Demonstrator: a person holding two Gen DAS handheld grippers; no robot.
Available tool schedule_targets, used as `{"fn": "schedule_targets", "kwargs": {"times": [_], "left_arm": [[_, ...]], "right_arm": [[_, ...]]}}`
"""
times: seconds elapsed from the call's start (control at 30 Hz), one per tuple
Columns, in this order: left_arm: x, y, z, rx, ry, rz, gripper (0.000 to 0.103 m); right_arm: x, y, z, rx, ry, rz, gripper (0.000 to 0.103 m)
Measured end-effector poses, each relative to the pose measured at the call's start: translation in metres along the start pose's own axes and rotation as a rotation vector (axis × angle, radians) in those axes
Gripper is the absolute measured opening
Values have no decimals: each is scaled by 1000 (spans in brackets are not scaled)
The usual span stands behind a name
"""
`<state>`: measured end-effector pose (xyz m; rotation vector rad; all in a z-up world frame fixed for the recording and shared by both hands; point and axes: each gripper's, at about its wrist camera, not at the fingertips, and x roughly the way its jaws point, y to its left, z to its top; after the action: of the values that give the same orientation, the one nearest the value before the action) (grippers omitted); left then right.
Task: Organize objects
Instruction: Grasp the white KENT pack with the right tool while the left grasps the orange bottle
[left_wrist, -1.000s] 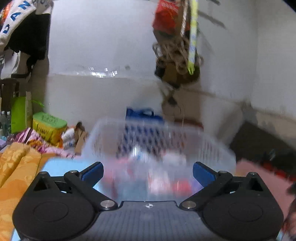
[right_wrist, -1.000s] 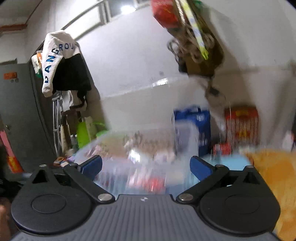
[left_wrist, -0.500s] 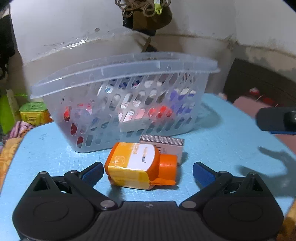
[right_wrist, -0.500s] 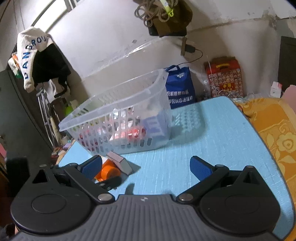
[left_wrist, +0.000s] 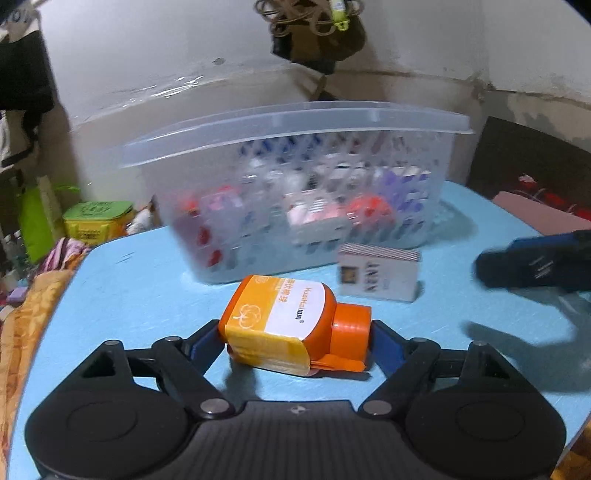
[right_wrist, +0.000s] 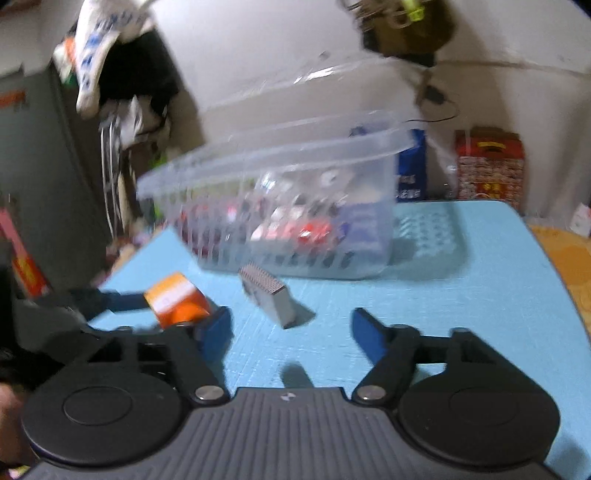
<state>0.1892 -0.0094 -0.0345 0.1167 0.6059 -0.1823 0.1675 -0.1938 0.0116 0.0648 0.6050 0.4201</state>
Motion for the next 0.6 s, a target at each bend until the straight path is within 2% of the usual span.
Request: {"fn": "schedule_targets", "kwargs": {"times": [0.23,0.33,0.37,0.43,0.47,0.6], "left_arm": [[-7,15,-8,-11,-12,-17,86],[-6,19,-10,-13,-15,-15,86],[-6,19,-10,-9,-18,-8,86],[-6,19,-11,-6,-22,3,87],[-6,19,-12,-1,-24,6,87],[-6,18,-12,3,-28,16,86]], "right_arm": [[43,28,13,-133,14,-76,66],[55,33,16,-156,43,-89,47],[57,33,16,-159,54,-83,35],[56,35,14,-175,61,-82,27],[52,35,14,-176,57,-74,18],[31,30,18,-145,28,-47,18]]}}
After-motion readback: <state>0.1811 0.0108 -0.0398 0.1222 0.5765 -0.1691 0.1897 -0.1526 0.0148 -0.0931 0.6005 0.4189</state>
